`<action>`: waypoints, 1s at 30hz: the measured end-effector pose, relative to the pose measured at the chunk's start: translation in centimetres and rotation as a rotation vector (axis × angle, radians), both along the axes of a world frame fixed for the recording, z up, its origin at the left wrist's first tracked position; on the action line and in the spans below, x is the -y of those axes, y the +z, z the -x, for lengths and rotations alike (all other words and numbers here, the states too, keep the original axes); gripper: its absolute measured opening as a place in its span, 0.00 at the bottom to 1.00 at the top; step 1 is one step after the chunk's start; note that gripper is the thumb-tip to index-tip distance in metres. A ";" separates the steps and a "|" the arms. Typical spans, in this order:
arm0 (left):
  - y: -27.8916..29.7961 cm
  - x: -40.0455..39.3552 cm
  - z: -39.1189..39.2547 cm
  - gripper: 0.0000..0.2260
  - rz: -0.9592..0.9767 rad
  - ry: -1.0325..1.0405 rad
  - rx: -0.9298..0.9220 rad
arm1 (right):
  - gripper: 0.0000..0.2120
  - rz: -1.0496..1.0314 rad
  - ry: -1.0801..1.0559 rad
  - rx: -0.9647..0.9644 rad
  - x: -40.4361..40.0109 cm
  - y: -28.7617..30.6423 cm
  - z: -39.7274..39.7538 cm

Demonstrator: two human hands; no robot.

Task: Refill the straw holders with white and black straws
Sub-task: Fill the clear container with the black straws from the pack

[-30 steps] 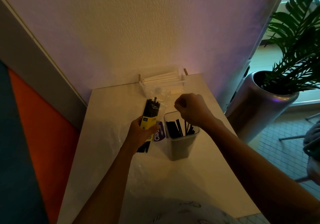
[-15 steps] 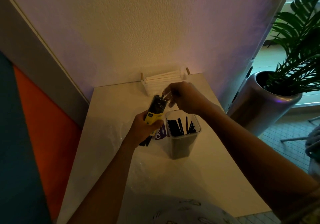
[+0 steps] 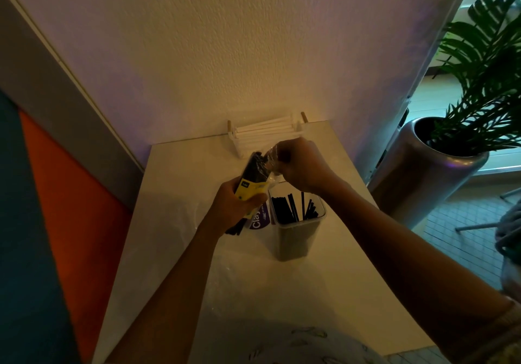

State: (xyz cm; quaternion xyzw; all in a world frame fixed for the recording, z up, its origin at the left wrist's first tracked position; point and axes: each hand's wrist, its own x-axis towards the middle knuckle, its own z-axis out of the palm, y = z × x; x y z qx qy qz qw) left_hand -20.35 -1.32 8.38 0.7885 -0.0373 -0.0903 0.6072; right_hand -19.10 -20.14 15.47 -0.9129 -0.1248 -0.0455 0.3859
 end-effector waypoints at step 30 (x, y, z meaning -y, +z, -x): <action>1.5 -0.2 0.1 0.14 -0.022 -0.063 -0.001 | 0.04 -0.098 -0.011 0.026 1.5 2.5 -0.2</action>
